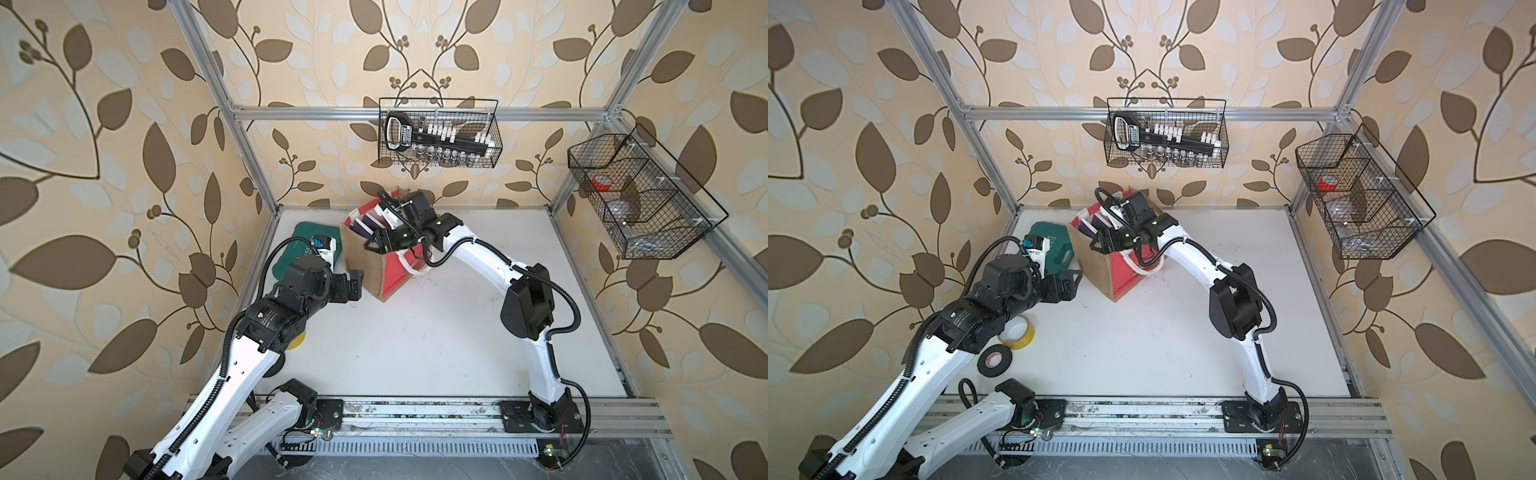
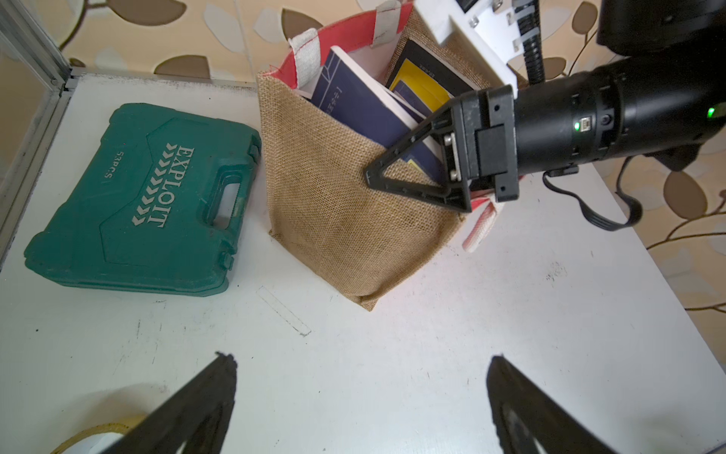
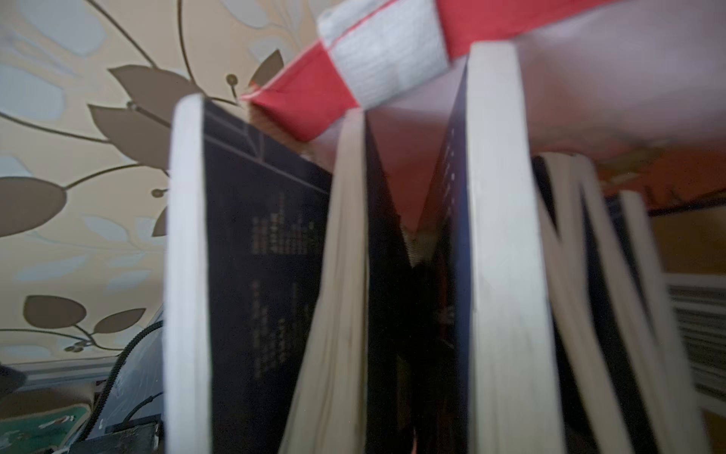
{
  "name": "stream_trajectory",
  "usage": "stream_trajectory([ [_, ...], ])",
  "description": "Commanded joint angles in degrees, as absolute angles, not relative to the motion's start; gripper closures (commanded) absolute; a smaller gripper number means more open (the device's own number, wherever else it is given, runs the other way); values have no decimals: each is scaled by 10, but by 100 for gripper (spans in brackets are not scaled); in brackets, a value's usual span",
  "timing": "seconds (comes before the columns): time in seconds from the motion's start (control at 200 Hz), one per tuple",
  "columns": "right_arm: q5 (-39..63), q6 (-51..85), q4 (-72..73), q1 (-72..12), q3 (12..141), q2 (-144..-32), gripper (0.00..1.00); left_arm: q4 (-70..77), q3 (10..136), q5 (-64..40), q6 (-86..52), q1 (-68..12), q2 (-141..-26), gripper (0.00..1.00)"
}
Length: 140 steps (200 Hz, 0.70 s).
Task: Put the books into the canvas bag
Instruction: Adjust the canvas bag at the center of the board.
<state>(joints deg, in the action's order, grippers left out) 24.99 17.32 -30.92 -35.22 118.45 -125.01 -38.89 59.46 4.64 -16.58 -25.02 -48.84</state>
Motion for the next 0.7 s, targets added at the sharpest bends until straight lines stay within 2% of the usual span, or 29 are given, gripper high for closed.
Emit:
stream_trajectory([
  [0.0, 212, 162, -347, -322, 1170, -1246, 20, -376, 614, 52, -177, -243, -488, 1],
  [0.25, 255, 141, -311, -302, 1145, -1179, 19, -367, 610, 38, -177, -243, -500, 1],
  [0.465, 153, 140, -300, -259, 1118, -1117, 19, -367, 605, 31, -176, -241, -501, 1],
  [0.61, 87, 122, -343, -228, 1154, -1144, 20, -363, 599, 25, -178, -241, -500, 1],
  [0.695, 77, 114, -357, -213, 1175, -1169, 25, -362, 597, 19, -179, -240, -502, 1],
])
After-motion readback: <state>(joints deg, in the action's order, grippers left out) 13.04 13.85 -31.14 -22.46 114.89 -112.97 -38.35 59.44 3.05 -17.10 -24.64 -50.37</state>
